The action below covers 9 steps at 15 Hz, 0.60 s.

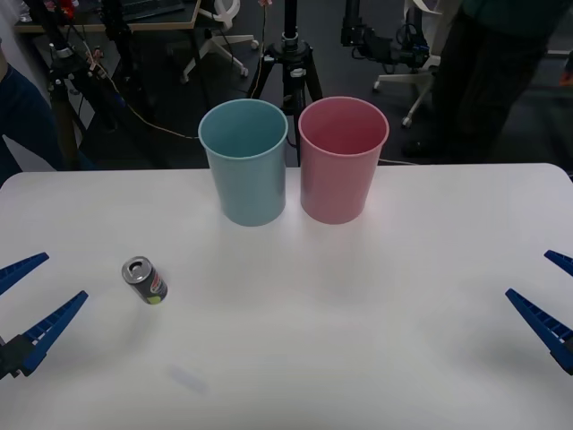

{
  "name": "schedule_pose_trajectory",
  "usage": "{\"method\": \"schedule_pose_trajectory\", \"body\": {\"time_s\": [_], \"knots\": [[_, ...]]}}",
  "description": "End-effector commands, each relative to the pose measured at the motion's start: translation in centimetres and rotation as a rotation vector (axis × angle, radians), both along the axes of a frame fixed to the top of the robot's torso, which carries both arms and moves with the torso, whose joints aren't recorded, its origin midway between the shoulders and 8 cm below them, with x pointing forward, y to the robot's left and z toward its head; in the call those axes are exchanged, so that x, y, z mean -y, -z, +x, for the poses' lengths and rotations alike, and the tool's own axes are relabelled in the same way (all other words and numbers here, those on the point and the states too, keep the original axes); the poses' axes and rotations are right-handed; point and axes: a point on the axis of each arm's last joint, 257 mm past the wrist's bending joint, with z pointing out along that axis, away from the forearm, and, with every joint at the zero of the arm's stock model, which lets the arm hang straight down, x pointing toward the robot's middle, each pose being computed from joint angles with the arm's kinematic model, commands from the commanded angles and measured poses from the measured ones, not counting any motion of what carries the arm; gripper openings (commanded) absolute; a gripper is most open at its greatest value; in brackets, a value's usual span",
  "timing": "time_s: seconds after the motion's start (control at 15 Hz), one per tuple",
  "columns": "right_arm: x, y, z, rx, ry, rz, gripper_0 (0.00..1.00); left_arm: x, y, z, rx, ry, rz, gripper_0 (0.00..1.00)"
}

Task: Grasp the object on the table and drop it into the matching bin: aluminum can to the light blue bin, PET bottle to the pink bin.

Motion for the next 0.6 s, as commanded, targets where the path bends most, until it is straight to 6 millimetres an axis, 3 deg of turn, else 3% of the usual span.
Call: {"method": "schedule_pose_trajectory", "body": {"time_s": [0.07,0.6], "knots": [[0.0,0.0,0.0,0.0,0.0,0.0,1.0,-0.8,1.7,-0.5,-0.042,-0.023,0.002,1.0],[0.0,0.0,0.0,0.0,0.0,0.0,1.0,-1.0,3.2,-1.2,-0.019,-0.031,0.074,1.0]]}}
